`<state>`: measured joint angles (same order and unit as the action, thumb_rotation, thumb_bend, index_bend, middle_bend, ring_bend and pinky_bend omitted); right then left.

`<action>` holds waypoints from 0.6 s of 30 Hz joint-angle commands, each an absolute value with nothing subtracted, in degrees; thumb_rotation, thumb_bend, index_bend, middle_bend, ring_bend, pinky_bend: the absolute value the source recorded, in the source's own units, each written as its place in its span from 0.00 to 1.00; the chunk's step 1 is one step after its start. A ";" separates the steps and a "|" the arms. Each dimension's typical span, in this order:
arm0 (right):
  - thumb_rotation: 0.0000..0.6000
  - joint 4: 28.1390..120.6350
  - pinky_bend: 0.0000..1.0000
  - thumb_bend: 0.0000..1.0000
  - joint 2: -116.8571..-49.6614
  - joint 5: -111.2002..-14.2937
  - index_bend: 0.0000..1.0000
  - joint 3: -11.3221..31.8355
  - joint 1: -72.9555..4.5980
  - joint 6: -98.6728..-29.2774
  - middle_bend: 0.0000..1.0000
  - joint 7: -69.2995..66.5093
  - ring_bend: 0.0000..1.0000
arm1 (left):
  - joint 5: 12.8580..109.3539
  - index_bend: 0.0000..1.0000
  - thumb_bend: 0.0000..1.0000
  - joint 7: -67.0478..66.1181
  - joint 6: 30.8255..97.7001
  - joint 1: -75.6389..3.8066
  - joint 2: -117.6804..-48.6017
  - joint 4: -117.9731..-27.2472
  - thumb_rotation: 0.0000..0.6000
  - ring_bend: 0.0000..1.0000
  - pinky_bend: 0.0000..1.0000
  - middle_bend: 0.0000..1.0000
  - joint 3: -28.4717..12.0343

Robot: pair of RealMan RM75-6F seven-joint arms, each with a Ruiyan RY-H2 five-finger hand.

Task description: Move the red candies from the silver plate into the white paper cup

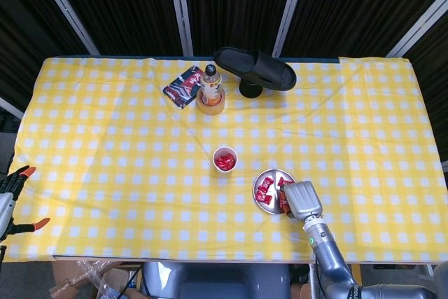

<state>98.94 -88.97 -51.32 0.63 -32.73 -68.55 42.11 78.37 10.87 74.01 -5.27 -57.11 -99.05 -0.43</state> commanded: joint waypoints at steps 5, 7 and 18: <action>1.00 101.89 0.98 0.45 -87.82 -54.16 0.57 0.93 -32.85 -69.54 0.82 42.69 0.93 | 78.38 0.00 0.04 10.94 73.99 -5.27 -57.03 -99.13 1.00 0.00 0.00 0.00 -0.41; 1.00 103.04 0.98 0.45 -87.31 -55.23 0.57 1.13 -32.92 -70.03 0.82 42.88 0.93 | 78.40 0.00 0.04 10.99 73.95 -5.27 -57.02 -99.12 1.00 0.00 0.00 0.00 -0.39; 1.00 109.75 0.98 0.45 -82.99 -57.35 0.57 4.84 -34.86 -71.45 0.82 45.52 0.93 | 78.27 0.00 0.04 11.54 73.43 -5.48 -56.82 -99.17 1.00 0.00 0.00 0.00 -0.42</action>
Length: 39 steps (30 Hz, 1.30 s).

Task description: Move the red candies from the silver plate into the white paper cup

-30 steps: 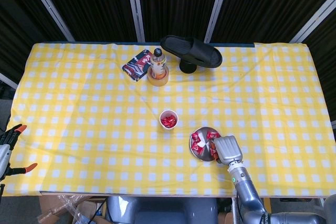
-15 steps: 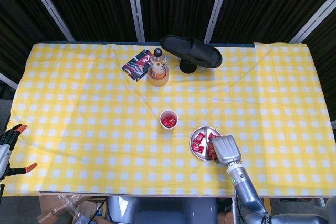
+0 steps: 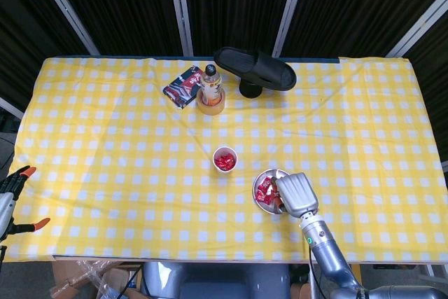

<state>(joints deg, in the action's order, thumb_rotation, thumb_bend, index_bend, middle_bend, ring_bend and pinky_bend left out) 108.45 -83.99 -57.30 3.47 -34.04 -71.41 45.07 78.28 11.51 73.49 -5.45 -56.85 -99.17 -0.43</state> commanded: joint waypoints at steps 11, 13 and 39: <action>1.00 111.90 0.98 0.45 -82.17 -54.27 0.57 12.86 -41.30 -67.07 0.82 44.72 0.93 | 77.68 0.00 0.04 11.72 72.78 -5.72 -56.70 -99.32 1.00 0.00 0.00 0.00 -0.53; 1.00 110.75 0.98 0.45 -83.08 -53.73 0.57 13.64 -42.62 -66.16 0.82 44.60 0.93 | 77.55 0.00 0.04 11.66 72.68 -5.75 -56.70 -99.32 1.00 0.00 0.00 0.00 -0.55; 1.00 92.03 0.98 0.45 -94.24 -45.69 0.57 16.39 -53.20 -58.56 0.82 39.13 0.93 | 76.21 0.00 0.04 13.39 70.24 -6.54 -55.81 -99.63 1.00 0.00 0.00 0.00 -0.67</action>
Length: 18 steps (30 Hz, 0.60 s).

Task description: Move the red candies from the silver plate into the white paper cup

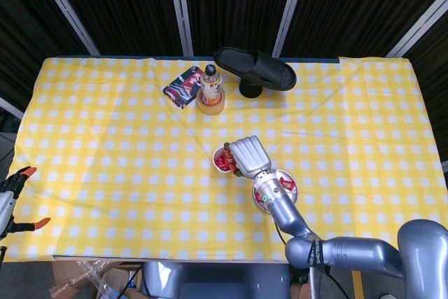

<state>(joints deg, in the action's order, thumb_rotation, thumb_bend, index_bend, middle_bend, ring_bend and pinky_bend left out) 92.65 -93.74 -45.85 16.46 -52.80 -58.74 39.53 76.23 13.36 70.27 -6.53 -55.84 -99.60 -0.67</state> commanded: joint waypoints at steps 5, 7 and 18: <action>1.00 90.50 0.98 0.45 -95.11 -45.68 0.57 16.17 -53.93 -58.36 0.82 38.36 0.93 | 75.77 0.00 0.04 13.99 70.27 -6.51 -55.62 -99.71 1.00 0.00 0.00 0.00 -0.93; 1.00 89.89 0.98 0.45 -95.45 -45.75 0.56 16.21 -54.16 -58.41 0.82 37.99 0.93 | 75.62 0.00 0.04 14.19 70.05 -6.57 -55.55 -99.68 1.00 0.00 0.00 0.00 -0.95; 1.00 87.98 0.98 0.45 -96.44 -45.80 0.41 15.75 -55.22 -58.59 0.82 37.77 0.93 | 75.65 0.00 0.04 14.77 69.74 -6.68 -55.41 -99.62 1.00 0.00 0.00 0.00 -0.98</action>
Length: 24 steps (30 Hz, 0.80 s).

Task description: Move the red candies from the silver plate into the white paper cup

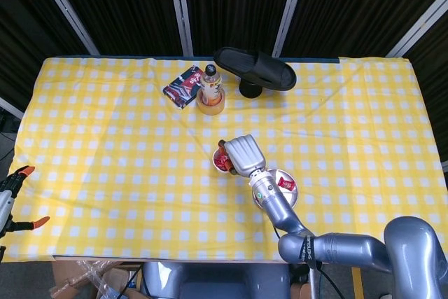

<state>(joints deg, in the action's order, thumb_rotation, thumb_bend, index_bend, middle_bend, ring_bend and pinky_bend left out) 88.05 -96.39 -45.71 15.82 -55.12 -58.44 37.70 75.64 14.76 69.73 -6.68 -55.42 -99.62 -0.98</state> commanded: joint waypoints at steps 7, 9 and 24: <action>1.00 90.33 0.98 0.45 -95.32 -45.88 0.32 15.14 -54.92 -60.34 0.82 38.81 0.93 | 75.69 0.00 0.04 14.84 69.74 -6.68 -55.40 -99.62 1.00 0.00 0.00 0.00 -0.98; 1.00 91.62 0.98 0.45 -94.66 -46.06 0.31 14.87 -54.53 -61.23 0.82 39.09 0.93 | 75.75 0.00 0.04 14.84 69.78 -6.65 -55.39 -99.63 1.00 0.00 0.00 0.00 -0.95; 1.00 101.30 0.98 0.45 -90.47 -50.12 0.30 10.46 -49.80 -69.37 0.82 41.51 0.93 | 76.37 0.00 0.04 14.77 70.88 -6.24 -55.57 -99.49 1.00 0.00 0.00 0.00 -0.92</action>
<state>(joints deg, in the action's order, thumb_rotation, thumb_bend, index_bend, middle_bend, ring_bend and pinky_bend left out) 100.41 -91.20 -49.33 11.01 -50.52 -68.47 41.29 76.36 14.76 70.88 -6.25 -55.57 -99.50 -0.92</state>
